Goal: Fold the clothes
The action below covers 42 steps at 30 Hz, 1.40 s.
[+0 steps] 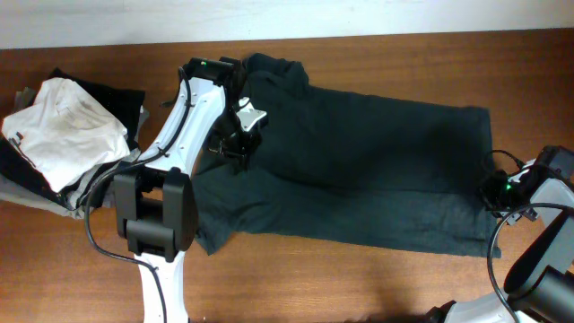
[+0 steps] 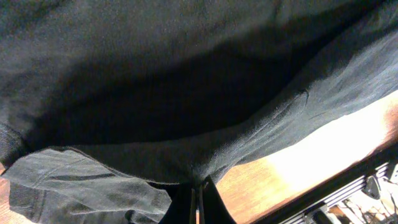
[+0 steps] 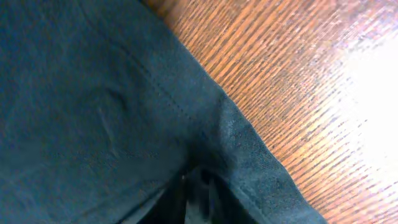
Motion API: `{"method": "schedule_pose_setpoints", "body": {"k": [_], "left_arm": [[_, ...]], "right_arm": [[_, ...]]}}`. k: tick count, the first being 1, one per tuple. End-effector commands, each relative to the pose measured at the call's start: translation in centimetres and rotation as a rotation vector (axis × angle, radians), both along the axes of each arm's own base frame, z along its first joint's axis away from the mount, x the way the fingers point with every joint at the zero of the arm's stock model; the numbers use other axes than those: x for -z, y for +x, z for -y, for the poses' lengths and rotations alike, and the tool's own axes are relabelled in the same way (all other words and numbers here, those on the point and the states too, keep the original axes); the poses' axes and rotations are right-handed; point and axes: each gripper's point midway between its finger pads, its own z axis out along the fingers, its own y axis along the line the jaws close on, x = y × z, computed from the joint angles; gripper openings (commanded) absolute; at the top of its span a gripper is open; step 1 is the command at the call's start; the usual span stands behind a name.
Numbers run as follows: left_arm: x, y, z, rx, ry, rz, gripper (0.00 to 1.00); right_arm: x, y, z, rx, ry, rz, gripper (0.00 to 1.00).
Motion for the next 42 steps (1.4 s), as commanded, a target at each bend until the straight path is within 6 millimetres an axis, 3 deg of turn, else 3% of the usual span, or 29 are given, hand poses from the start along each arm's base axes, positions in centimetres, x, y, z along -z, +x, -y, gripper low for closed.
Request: {"method": "schedule_pose_setpoints", "body": {"k": [1, 4, 7, 10, 13, 14, 15, 16, 18, 21, 24, 26, 27, 31, 34, 37, 42], "left_arm": [[-1.1, 0.7, 0.3, 0.004, -0.022, 0.048, 0.01], [-1.0, 0.8, 0.3, 0.004, -0.022, 0.050, 0.03], [-1.0, 0.9, 0.4, 0.004, -0.024, 0.056, 0.03], [-1.0, 0.9, 0.4, 0.004, -0.024, 0.057, 0.03], [-1.0, 1.4, 0.5, 0.004, -0.029, 0.074, 0.07], [-1.0, 1.5, 0.5, 0.004, -0.031, 0.080, 0.16], [-0.9, 1.7, 0.6, 0.004, -0.033, 0.088, 0.22], [-0.9, 1.9, 0.5, 0.005, -0.027, 0.099, 0.34], [-0.6, 2.1, -1.0, 0.016, 0.059, 0.115, 0.39], [-0.4, 2.3, -4.0, -0.036, 0.192, 0.116, 0.45], [-0.6, 1.9, -6.3, -0.115, 0.219, 0.070, 0.49], [-0.7, 1.2, -8.2, -0.183, 0.236, 0.023, 0.45], [-0.7, 0.9, -9.0, -0.224, 0.242, -0.004, 0.36], [1.1, -0.8, -10.0, -0.283, 0.201, -0.100, 0.24], [3.2, -1.7, -9.4, -0.297, 0.162, -0.137, 0.15], [5.4, -2.9, -8.6, -0.299, 0.130, -0.172, 0.13], [8.8, -4.4, -10.2, -0.312, 0.221, -0.175, 0.10]], "right_arm": [[-1.4, 0.8, 0.2, -0.013, -0.009, 0.019, 0.04], [-3.3, 1.4, 0.8, -0.011, -0.030, 0.032, 0.04], [-4.8, 0.8, 2.9, 0.021, -0.122, -0.031, 0.04], [-6.0, 0.3, 4.5, 0.087, -0.187, -0.083, 0.04], [-6.4, 0.6, 4.8, 0.089, -0.196, -0.070, 0.04], [-6.4, 0.6, 4.8, 0.089, -0.195, -0.070, 0.09], [-6.4, 0.6, 4.8, 0.088, -0.195, -0.070, 0.21], [-6.3, 0.6, 4.7, 0.088, -0.193, -0.072, 0.38], [-6.3, 0.5, 4.5, 0.085, -0.182, -0.074, 0.46], [-6.1, 0.2, 3.9, 0.077, -0.154, -0.083, 0.47], [-5.8, -0.3, 2.3, 0.059, -0.078, -0.101, 0.47], [-5.5, -1.6, 1.2, 0.053, -0.032, -0.154, 0.47], [-5.4, -2.5, 0.6, 0.051, -0.008, -0.189, 0.47], [-5.2, -5.1, -1.5, 0.036, 0.072, -0.300, 0.48], [-5.2, -5.8, -2.0, 0.033, 0.092, -0.328, 0.48], [-5.3, -6.1, -2.2, 0.031, 0.101, -0.340, 0.48], [-5.3, -6.2, -2.3, 0.019, 0.103, -0.347, 0.48]]}}
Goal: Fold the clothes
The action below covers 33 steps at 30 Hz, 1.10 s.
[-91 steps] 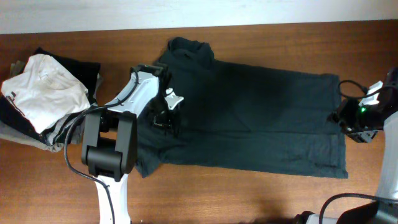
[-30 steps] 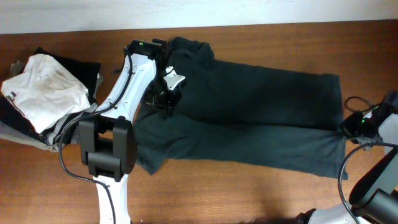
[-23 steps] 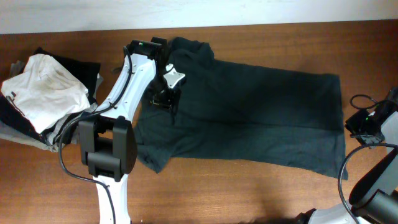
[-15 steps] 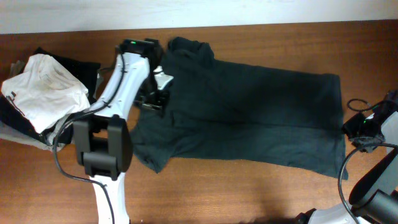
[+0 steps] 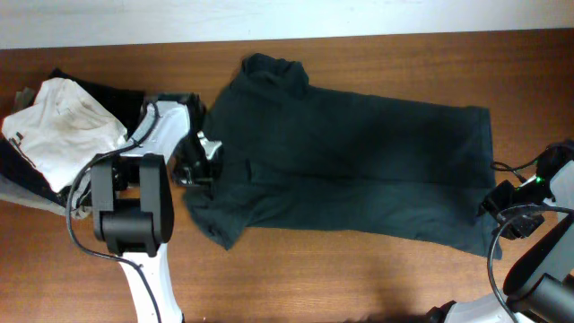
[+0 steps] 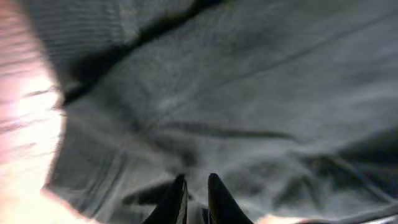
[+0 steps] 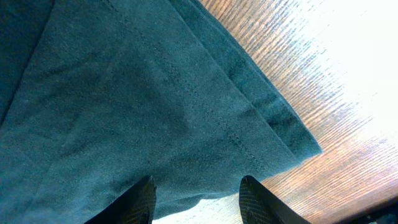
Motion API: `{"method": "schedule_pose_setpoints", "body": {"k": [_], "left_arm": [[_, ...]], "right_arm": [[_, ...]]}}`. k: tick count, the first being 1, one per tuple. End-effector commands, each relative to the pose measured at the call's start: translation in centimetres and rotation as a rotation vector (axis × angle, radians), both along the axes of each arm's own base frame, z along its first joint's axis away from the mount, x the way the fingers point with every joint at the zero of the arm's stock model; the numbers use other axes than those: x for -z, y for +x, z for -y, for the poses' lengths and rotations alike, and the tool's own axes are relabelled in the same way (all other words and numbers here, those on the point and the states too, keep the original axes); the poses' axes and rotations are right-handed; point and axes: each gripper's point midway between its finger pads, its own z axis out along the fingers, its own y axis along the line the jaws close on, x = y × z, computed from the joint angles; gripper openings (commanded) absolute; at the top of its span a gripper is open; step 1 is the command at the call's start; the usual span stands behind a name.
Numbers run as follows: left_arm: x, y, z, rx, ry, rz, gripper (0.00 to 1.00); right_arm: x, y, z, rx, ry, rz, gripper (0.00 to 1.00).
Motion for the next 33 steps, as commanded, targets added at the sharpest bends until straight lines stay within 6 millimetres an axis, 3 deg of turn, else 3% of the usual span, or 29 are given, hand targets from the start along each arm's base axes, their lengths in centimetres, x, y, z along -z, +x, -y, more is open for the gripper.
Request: {"method": "schedule_pose_setpoints", "body": {"k": [1, 6, 9, 17, 20, 21, 22, 24, 25, 27, 28, 32, 33], "left_arm": [[1.4, -0.7, -2.3, -0.046, 0.131, 0.011, 0.07], [1.5, 1.1, -9.2, -0.173, 0.470, 0.111, 0.01], [1.4, 2.4, -10.5, -0.225, 0.464, 0.154, 0.01], [1.4, 3.0, -9.4, -0.231, 0.381, 0.160, 0.18], [1.4, 3.0, -9.1, -0.236, 0.365, 0.158, 0.20], [1.4, 3.0, -9.1, -0.236, 0.365, 0.159, 0.21], [1.4, 3.0, -9.1, -0.236, 0.365, 0.160, 0.20], [1.3, 3.3, -9.1, -0.239, 0.365, 0.168, 0.22], [1.1, 3.6, -9.1, -0.240, 0.364, 0.176, 0.22], [0.7, 4.3, -9.1, -0.244, 0.362, 0.198, 0.24], [0.3, 5.0, -9.1, -0.248, 0.360, 0.218, 0.29], [-0.7, 6.4, -8.8, -0.229, 0.326, 0.258, 0.39], [-1.0, 6.8, -8.3, -0.221, 0.292, 0.267, 0.41]], "right_arm": [[-1.2, 0.6, 0.1, -0.018, -0.022, 0.036, 0.48], [-1.1, 0.2, 0.5, -0.023, -0.050, 0.011, 0.51], [-0.5, -0.3, 0.2, -0.023, -0.042, 0.000, 0.53], [2.4, -3.2, -3.2, -0.023, 0.080, -0.062, 0.54], [3.6, -3.3, -4.7, -0.049, 0.139, -0.023, 0.53], [3.9, -3.3, -4.8, -0.052, 0.140, -0.013, 0.53], [4.2, -3.2, -4.7, -0.052, 0.132, -0.005, 0.46], [5.0, -2.8, -3.6, -0.044, 0.068, 0.011, 0.10], [5.2, -2.6, -2.5, -0.010, 0.009, 0.006, 0.04], [5.4, -0.7, -0.6, 0.014, -0.075, 0.074, 0.04], [5.4, 0.7, 0.5, 0.015, -0.119, 0.131, 0.04], [4.9, 2.0, 2.9, 0.037, -0.223, 0.166, 0.04], [4.4, 2.7, 3.2, 0.038, -0.230, 0.185, 0.24]]}}
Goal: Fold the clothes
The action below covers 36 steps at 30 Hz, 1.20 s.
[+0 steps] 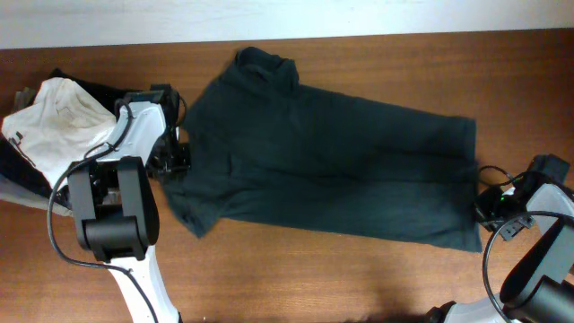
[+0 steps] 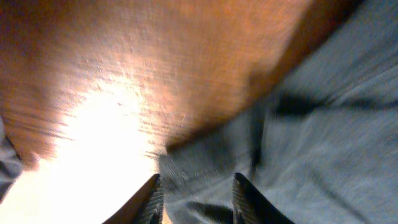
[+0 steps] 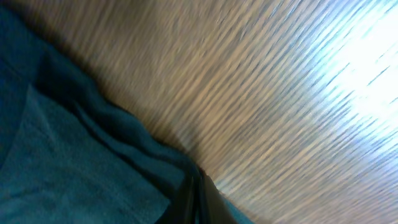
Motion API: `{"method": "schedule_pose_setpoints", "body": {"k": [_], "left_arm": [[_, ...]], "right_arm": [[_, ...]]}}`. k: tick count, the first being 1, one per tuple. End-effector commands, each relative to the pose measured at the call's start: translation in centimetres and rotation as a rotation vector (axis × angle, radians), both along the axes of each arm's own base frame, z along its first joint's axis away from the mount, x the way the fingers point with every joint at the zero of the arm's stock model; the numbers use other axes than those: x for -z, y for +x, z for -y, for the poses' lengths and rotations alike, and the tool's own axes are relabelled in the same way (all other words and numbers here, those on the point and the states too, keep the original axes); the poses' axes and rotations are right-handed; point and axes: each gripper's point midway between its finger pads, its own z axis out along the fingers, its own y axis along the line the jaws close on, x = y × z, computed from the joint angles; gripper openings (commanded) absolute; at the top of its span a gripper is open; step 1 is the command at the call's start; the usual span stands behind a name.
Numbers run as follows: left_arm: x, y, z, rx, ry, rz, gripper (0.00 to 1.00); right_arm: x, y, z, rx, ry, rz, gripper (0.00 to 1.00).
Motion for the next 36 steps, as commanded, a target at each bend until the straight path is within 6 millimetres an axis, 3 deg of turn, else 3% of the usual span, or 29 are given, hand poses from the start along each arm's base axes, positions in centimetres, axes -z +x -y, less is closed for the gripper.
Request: {"method": "schedule_pose_setpoints", "body": {"k": [1, 2, 4, 7, 12, 16, 22, 29, 33, 36], "left_arm": [[-0.5, 1.6, 1.0, 0.040, -0.078, 0.031, 0.43], [-0.6, 1.7, 1.4, 0.045, -0.100, 0.032, 0.44], [-0.7, 1.3, 2.3, 0.047, -0.156, 0.016, 0.45], [-1.2, -0.8, 4.6, 0.114, -0.302, -0.066, 0.39], [-2.3, -4.5, 4.7, 0.106, -0.327, -0.224, 0.36], [-2.8, -6.1, 5.3, 0.088, -0.360, -0.291, 0.37], [-0.8, -5.6, 5.1, 0.097, -0.351, -0.248, 0.41], [1.1, -4.5, 4.8, 0.113, -0.326, -0.179, 0.41], [1.2, -4.3, 4.8, 0.115, -0.326, -0.172, 0.16], [1.2, -4.3, 4.8, 0.115, -0.325, -0.170, 0.12]], "right_arm": [[-0.6, 0.5, 1.8, 0.037, -0.071, -0.015, 0.41], [-0.9, 0.7, 1.7, 0.035, -0.060, -0.007, 0.50], [-1.6, 0.9, 1.3, 0.032, -0.030, -0.009, 0.55], [-3.2, 0.7, 1.0, 0.029, 0.005, -0.044, 0.55], [-6.2, 1.9, -1.4, -0.062, 0.139, 0.026, 0.55], [-7.4, 0.9, -2.8, -0.069, 0.187, 0.012, 0.56], [-7.6, -1.0, -4.5, -0.134, 0.250, -0.051, 0.56], [-7.6, -1.1, -4.6, -0.134, 0.252, -0.053, 0.56], [-7.5, -1.0, -4.5, -0.135, 0.248, -0.049, 0.57], [-7.5, -0.9, -4.4, -0.135, 0.246, -0.046, 0.57]]}}
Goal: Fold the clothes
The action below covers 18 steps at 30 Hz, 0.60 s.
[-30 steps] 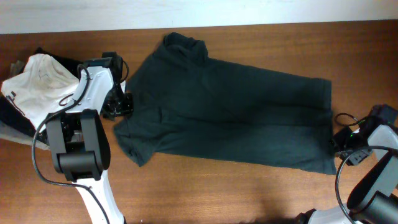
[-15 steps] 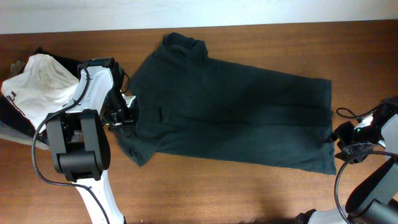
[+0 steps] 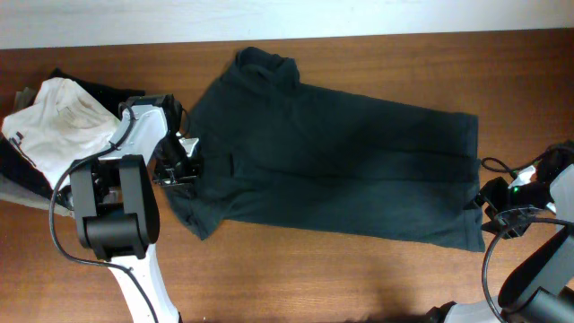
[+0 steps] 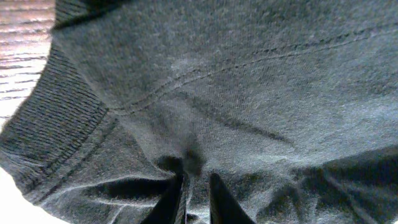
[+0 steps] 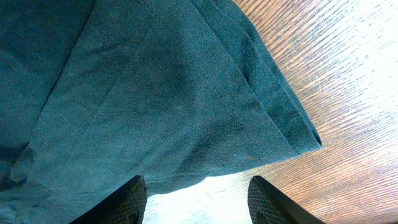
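Note:
A dark teal polo shirt (image 3: pixel 341 166) lies spread flat on the wooden table (image 3: pixel 359 278), collar at the far left and hem to the right. My left gripper (image 3: pixel 184 170) sits on the shirt's left sleeve (image 4: pixel 205 93). Its fingers stand close together with a ridge of sleeve cloth pinched between them (image 4: pixel 194 186). My right gripper (image 3: pixel 496 202) rests on the table just past the hem's near corner (image 5: pixel 308 140). It is open (image 5: pixel 200 196), with bare wood between the fingers.
A pile of clothes, a white garment (image 3: pixel 63 117) on top of dark ones, lies at the left edge next to my left arm. A pale wall strip (image 3: pixel 287 18) borders the table at the far side. Cables trail by my right arm (image 3: pixel 502 166).
My left gripper, open at the sleeve's edge before, is now shut on sleeve cloth slightly further in. My right gripper, then shut on the hem, has opened and sits just clear of it.
Both grippers first held the shirt, the left near the shoulder, the right at the hem. Then the left was at the left sleeve and the right open. Later the shirt lay further left, left open, right shut on the hem. Now left pinches the sleeve, right is open.

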Motion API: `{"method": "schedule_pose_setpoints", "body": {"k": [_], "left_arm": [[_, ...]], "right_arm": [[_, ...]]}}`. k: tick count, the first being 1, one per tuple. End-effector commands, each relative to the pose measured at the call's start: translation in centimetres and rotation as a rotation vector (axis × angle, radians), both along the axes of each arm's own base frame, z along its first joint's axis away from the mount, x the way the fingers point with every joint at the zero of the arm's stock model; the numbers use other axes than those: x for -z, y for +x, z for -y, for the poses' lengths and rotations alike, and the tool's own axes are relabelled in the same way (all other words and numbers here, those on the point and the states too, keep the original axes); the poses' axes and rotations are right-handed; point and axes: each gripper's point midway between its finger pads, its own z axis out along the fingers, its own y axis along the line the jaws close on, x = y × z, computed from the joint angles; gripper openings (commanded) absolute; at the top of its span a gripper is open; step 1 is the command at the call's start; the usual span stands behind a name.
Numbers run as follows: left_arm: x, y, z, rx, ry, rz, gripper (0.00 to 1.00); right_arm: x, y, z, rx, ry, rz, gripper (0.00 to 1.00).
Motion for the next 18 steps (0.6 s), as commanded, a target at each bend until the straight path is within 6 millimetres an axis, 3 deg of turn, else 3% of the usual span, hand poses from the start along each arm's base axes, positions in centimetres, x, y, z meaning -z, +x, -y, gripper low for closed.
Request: {"method": "schedule_pose_setpoints", "body": {"k": [1, 3, 5, 7, 14, 15, 18], "left_arm": [[0.4, -0.2, -0.3, 0.003, 0.000, -0.007, 0.11], [0.5, -0.1, -0.8, 0.011, 0.030, -0.006, 0.13], [0.6, 0.8, -1.3, 0.018, 0.055, 0.030, 0.26], [0.6, 2.3, -1.3, 0.016, 0.054, 0.089, 0.32], [0.5, 5.0, -1.4, 0.026, 0.060, 0.194, 0.42], [0.5, 5.4, -1.4, 0.024, 0.059, 0.208, 0.41], [0.4, 5.2, -0.5, 0.014, 0.009, 0.199, 0.15]], "right_arm": [[-1.0, 0.6, 0.1, -0.013, -0.015, 0.043, 0.57], [-1.0, 0.6, 0.1, -0.014, -0.016, 0.043, 0.57], [-0.9, 0.6, 0.1, -0.014, -0.016, 0.043, 0.57], [-0.9, 0.7, 0.1, -0.014, -0.017, 0.044, 0.57], [-0.9, 0.6, 0.1, -0.014, -0.016, 0.044, 0.57], [-0.9, 0.6, 0.1, -0.014, -0.016, 0.044, 0.57], [-0.9, 0.6, 0.1, -0.014, -0.016, 0.044, 0.57]]}}
